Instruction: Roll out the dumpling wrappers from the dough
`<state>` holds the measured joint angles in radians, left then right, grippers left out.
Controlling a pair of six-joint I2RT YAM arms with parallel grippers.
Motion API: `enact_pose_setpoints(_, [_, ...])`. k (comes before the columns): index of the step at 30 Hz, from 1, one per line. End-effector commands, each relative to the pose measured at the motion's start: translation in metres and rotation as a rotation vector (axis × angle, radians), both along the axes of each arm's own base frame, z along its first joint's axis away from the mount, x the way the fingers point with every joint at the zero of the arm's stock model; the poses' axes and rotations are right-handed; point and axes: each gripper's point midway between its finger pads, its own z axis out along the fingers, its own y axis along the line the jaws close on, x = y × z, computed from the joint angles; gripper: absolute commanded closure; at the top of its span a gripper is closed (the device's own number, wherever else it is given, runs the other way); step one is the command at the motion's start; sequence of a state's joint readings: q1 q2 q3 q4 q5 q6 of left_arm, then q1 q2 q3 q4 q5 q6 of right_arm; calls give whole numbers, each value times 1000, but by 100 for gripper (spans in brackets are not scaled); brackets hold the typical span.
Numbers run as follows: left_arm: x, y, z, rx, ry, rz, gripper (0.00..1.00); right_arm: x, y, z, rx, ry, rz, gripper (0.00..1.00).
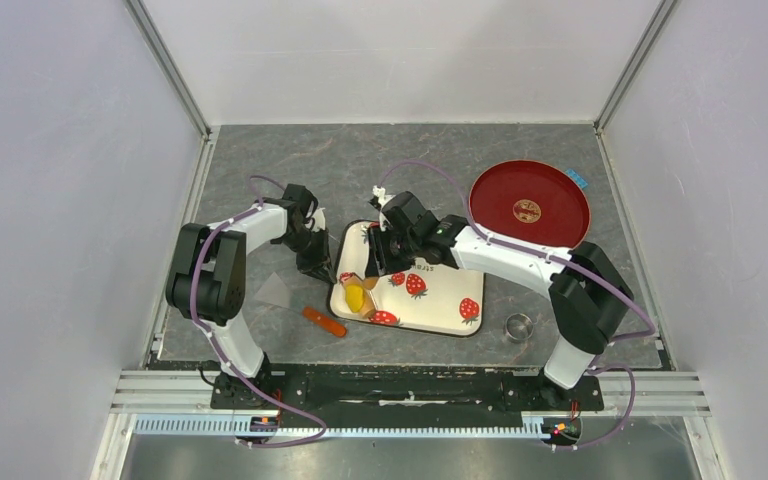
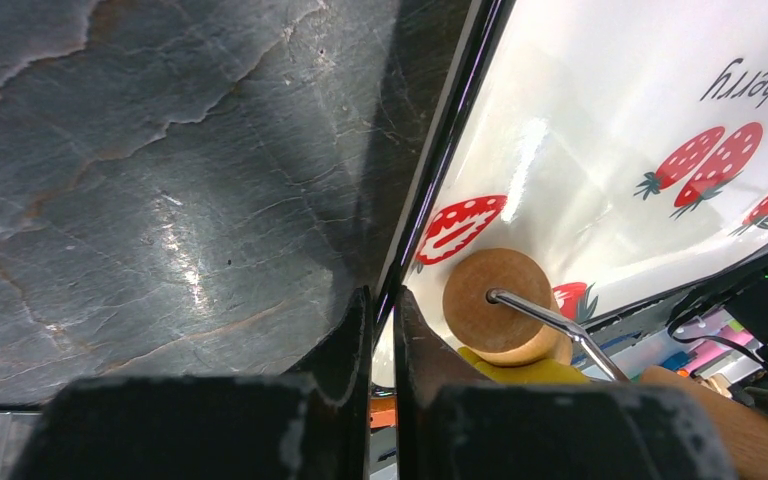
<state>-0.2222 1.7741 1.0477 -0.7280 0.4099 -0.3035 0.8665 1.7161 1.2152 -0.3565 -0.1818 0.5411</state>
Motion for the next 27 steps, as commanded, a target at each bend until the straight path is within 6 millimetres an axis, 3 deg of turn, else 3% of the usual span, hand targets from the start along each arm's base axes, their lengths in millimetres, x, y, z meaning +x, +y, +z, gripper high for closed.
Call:
enact_pose_setpoints(1, [5,3,-12,28,-20,-22,98,-32,-70,-49,-313,160,-11,100])
enact_pose_setpoints(17, [5,4,-13,34,-20,-22,98,22,-108,1,-260,68,-134,100])
enact_pose_setpoints(27, [5,4,-13,36,-19,-22,98,38,-114,32,-237,3,-160,100])
